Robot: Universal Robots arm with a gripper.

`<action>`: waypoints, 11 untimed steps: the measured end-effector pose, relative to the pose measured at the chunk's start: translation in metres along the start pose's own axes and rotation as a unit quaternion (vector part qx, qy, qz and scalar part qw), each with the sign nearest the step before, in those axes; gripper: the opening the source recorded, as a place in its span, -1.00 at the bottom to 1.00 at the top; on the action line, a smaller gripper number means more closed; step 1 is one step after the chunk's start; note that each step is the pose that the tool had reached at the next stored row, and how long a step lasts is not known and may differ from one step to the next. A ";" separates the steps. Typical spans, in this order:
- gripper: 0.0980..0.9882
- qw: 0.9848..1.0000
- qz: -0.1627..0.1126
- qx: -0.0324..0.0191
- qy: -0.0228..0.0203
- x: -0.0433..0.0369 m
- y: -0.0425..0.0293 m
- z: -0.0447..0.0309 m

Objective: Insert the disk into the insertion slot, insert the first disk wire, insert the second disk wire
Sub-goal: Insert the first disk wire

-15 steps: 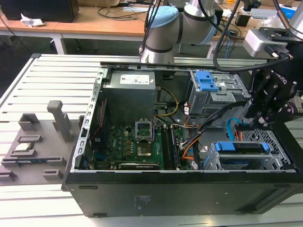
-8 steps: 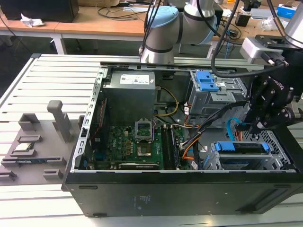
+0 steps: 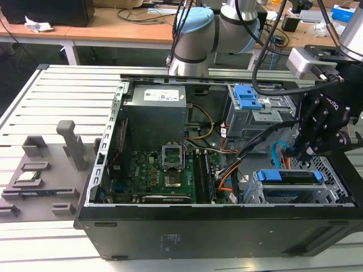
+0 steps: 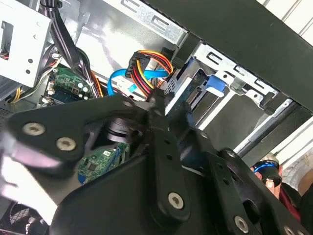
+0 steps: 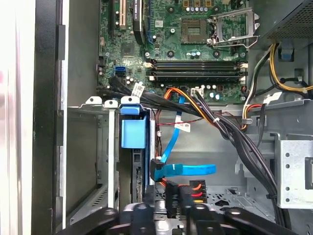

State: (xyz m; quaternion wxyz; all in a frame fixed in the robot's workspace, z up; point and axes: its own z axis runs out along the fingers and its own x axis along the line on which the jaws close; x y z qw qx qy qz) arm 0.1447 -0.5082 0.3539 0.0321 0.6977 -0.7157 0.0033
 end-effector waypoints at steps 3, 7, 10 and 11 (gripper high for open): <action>-0.84 1.000 0.000 0.000 0.000 0.0000 0.0000 0.0000; -0.84 1.000 0.000 0.000 0.001 0.0000 0.0000 0.0000; -0.84 1.000 0.000 0.000 0.001 0.0000 0.0000 0.0000; -0.84 1.000 0.000 0.000 0.002 0.0000 0.0000 0.0000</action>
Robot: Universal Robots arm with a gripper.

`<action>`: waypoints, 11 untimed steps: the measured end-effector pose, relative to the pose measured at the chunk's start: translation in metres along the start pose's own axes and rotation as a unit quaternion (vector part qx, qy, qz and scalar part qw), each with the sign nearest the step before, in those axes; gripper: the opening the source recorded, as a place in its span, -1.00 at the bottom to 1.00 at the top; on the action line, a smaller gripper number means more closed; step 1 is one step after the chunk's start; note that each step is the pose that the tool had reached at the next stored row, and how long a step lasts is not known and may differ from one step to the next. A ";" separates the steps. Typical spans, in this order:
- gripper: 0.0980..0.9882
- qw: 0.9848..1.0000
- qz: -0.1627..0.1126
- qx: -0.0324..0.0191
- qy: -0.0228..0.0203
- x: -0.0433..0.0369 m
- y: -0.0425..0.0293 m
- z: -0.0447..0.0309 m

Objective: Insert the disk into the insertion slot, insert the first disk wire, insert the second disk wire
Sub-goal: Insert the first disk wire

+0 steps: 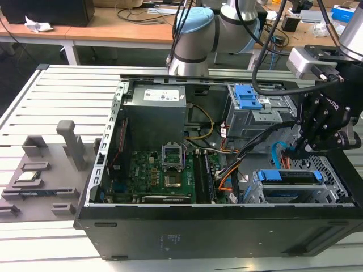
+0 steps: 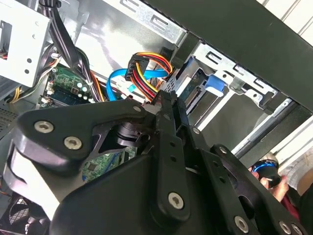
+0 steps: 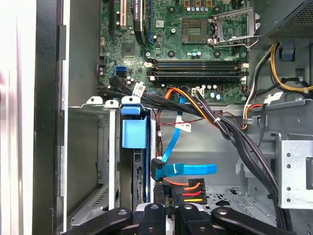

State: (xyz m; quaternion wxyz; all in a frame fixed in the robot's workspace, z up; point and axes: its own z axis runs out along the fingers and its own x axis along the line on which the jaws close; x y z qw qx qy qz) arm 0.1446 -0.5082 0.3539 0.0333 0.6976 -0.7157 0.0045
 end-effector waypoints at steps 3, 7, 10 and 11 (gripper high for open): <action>-0.84 1.000 0.000 0.000 0.000 0.0000 0.0000 0.0000; -0.84 1.000 0.000 0.000 0.000 0.0030 -0.0009 0.0004; -0.84 1.000 0.000 0.000 0.000 0.0090 -0.0015 0.0021; -0.84 1.000 0.000 0.000 0.000 0.0103 -0.0015 0.0025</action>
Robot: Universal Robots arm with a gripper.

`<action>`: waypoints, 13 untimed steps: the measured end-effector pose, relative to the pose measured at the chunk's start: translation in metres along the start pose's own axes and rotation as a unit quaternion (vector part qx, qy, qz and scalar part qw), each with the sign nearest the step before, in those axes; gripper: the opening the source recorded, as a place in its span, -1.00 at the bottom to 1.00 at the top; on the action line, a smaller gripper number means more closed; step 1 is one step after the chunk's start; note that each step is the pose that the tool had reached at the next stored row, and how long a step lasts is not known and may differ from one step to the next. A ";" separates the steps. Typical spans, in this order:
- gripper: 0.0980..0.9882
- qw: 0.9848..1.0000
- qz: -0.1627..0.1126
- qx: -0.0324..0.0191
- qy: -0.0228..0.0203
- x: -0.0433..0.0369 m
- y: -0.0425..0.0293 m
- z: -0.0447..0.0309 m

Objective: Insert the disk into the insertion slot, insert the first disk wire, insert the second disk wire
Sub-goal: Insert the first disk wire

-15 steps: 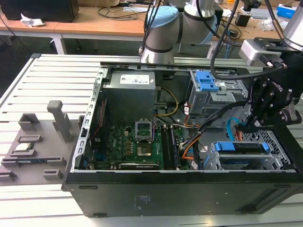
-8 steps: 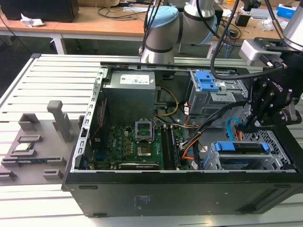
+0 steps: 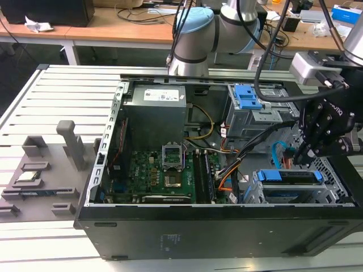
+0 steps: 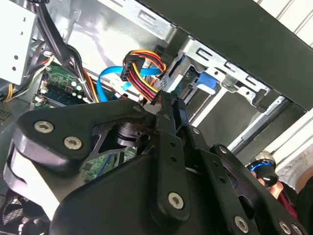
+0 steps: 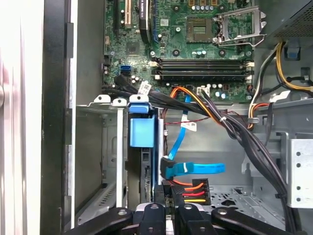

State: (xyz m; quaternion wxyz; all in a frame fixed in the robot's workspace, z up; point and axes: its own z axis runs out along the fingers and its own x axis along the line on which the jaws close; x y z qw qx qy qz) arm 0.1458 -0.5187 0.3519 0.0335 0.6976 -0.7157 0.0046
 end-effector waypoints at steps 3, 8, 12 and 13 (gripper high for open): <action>-0.84 1.000 0.000 0.000 0.000 0.0041 -0.0009 0.0015; -0.84 1.000 0.000 0.000 0.000 0.0078 -0.0047 0.0046; -0.84 1.000 0.000 0.000 0.000 0.0104 -0.0056 0.0067; -0.84 1.000 0.000 0.000 0.000 0.0106 -0.0057 0.0074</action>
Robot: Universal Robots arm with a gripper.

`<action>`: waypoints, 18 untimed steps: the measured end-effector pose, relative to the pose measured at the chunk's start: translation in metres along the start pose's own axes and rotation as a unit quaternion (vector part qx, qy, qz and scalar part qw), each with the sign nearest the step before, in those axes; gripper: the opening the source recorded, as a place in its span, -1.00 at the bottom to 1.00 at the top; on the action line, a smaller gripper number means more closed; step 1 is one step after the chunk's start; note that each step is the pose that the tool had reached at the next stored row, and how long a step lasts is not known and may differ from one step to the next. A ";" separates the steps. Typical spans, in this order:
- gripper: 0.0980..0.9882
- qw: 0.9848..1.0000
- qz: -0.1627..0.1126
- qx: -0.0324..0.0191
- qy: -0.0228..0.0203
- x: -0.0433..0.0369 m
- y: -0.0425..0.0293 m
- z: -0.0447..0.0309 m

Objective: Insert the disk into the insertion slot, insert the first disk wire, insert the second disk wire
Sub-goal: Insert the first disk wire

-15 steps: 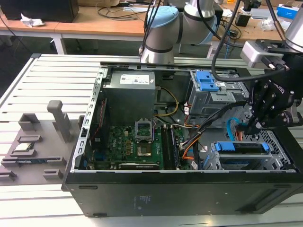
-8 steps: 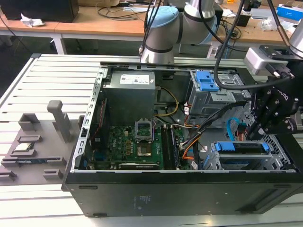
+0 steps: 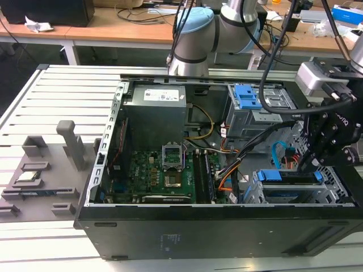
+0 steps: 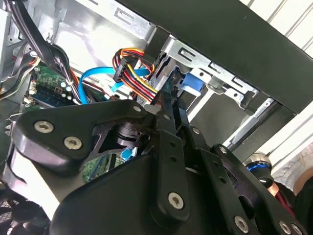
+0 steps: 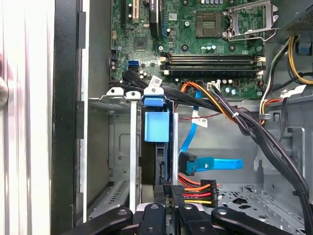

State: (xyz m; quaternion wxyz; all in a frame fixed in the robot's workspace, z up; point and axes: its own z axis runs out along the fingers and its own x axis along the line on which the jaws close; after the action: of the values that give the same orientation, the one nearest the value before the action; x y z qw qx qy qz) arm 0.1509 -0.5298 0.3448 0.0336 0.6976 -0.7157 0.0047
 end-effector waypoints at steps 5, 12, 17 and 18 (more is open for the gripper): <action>-0.84 1.000 0.000 0.000 0.000 0.0008 -0.0002 0.0024; -0.84 1.000 0.000 0.000 0.000 0.0016 -0.0004 0.0055; -0.84 1.000 0.000 0.000 0.000 0.0019 -0.0005 0.0100; -0.84 1.000 0.000 0.000 0.000 0.0019 -0.0005 0.0102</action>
State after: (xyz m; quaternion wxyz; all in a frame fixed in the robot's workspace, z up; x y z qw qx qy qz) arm 0.1510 -0.5323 0.3348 0.0338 0.6976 -0.7157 0.0049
